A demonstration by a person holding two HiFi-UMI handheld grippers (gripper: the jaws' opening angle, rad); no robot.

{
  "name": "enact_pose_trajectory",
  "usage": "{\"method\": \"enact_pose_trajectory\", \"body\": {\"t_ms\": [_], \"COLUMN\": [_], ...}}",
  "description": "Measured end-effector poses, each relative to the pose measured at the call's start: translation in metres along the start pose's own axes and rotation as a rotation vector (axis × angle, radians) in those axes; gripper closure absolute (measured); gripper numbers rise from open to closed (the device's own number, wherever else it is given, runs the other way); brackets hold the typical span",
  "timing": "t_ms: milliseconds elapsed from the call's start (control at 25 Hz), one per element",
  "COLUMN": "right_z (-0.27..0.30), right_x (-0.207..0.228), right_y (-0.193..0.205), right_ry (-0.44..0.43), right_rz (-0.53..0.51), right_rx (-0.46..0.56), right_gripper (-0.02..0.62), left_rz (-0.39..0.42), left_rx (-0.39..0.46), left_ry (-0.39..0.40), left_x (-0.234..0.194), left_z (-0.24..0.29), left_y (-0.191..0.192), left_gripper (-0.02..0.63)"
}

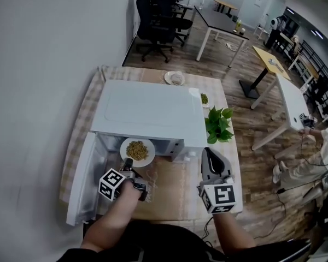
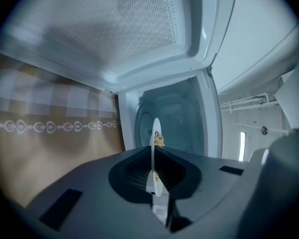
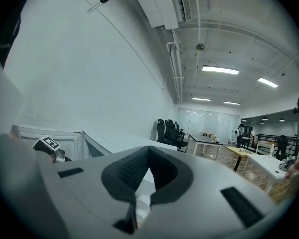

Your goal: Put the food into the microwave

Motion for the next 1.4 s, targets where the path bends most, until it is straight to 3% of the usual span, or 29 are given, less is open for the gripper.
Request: {"method": "enact_pose_trajectory", "body": {"t_ms": [840, 1080, 1400], "right_z": [0.01, 0.011, 0.004], "right_x": [0.005, 0.003, 0.003], "right_y": [0.014, 0.017, 0.018], "right_ry": [0.058, 0.063, 0.058], "right_rz": [-0.001, 0.003, -0.002], "right_rx": [-0.066, -0.08, -0.09], "right_gripper": [0.586, 0.586, 0.586], "left_rz": [0.013, 0.072, 0.022], "left_rx": [-0.036, -0.034, -0.02], "left_ry": [-0.086, -0.103, -0.096], "left_x": [-0.032, -0.025, -0.029], "left_z": [0.048, 0.057, 0.068], "left_y": [-0.015, -0.019, -0.019], "left_gripper": [0.588, 0.588, 0.588]}}
Point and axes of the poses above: the fingertips, and each gripper's own axes: z forward along the fingers, x to its right, y out of its underside, the point moved 2 cm from there along -z, backward along the fingers, and after that the axes turned 5 degrees about -x, right-handed, at the moved point
